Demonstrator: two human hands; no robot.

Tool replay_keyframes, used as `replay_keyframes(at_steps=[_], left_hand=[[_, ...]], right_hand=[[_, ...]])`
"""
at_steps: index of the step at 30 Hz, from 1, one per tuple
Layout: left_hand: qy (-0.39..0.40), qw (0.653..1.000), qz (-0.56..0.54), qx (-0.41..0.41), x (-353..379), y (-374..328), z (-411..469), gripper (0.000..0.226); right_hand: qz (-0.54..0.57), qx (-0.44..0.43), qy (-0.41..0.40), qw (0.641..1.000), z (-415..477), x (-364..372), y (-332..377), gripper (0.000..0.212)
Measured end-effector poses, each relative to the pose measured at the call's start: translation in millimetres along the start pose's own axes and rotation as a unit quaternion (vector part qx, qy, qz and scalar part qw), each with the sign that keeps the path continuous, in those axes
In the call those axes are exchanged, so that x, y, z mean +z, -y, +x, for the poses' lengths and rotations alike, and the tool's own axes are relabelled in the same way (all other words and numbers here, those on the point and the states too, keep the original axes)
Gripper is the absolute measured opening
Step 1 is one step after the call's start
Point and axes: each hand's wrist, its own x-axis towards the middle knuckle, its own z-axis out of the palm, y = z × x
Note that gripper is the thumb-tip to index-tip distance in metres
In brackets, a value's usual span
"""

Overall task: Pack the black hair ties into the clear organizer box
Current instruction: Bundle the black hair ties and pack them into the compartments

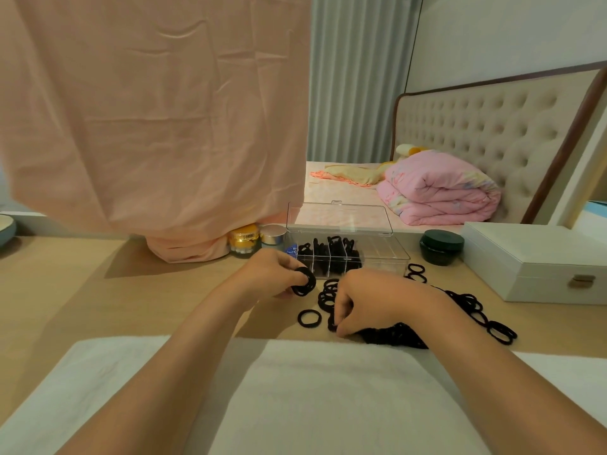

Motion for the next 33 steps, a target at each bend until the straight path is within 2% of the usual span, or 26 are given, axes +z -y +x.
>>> replay_keyframes(at_steps=[3,6,8,14,17,20,23,25,27,29,33], left_hand=[[0.002,1.0,-0.01,0.007,3.1,-0.4,-0.9,0.01],[0.024,0.999,-0.048,0.009,7.2,-3.3,-3.3,0.013],[0.049,0.994,-0.097,0.002,9.3,-6.9,-4.4,0.016],[0.149,0.956,-0.248,-0.041,8.6,-13.3,-3.9,0.024],[0.162,0.949,-0.268,-0.042,7.4,-14.5,-4.0,0.031],[0.118,0.982,-0.143,-0.009,7.3,-12.9,-1.6,0.027],[0.039,0.997,-0.069,-0.008,1.7,-6.9,1.8,0.023],[0.009,0.998,-0.06,-0.018,-6.5,-2.4,3.1,0.024],[0.0,0.998,-0.058,-0.023,-14.0,1.8,4.0,0.024],[-0.001,0.998,-0.054,-0.022,-17.6,3.7,4.0,0.023],[0.007,0.999,-0.035,-0.008,-16.5,5.3,2.9,0.024]], right_hand=[[0.1,-0.015,-0.059,0.993,-8.5,-11.2,-1.4,0.008],[0.273,-0.009,-0.128,0.953,-18.3,-23.7,-0.2,0.008],[0.337,0.014,-0.142,0.93,-21.2,-26.3,1.3,0.009],[0.343,0.089,-0.188,0.916,-12.5,-19.7,1.0,0.01],[0.341,0.095,-0.209,0.912,-7.1,-15.5,1.6,0.01],[0.31,0.094,-0.221,0.92,-0.7,-9.0,2.4,0.011],[0.202,0.051,-0.215,0.954,2.1,-6.3,-1.3,0.008],[0.068,0.02,-0.141,0.988,-1.5,-6.6,0.6,0.013],[-0.051,0.006,-0.059,0.997,-1.6,-3.4,4.4,0.018],[-0.076,0.007,-0.03,0.997,2.8,1.5,4.9,0.014],[-0.076,0.013,-0.028,0.997,5.0,3.0,-1.5,0.008]])
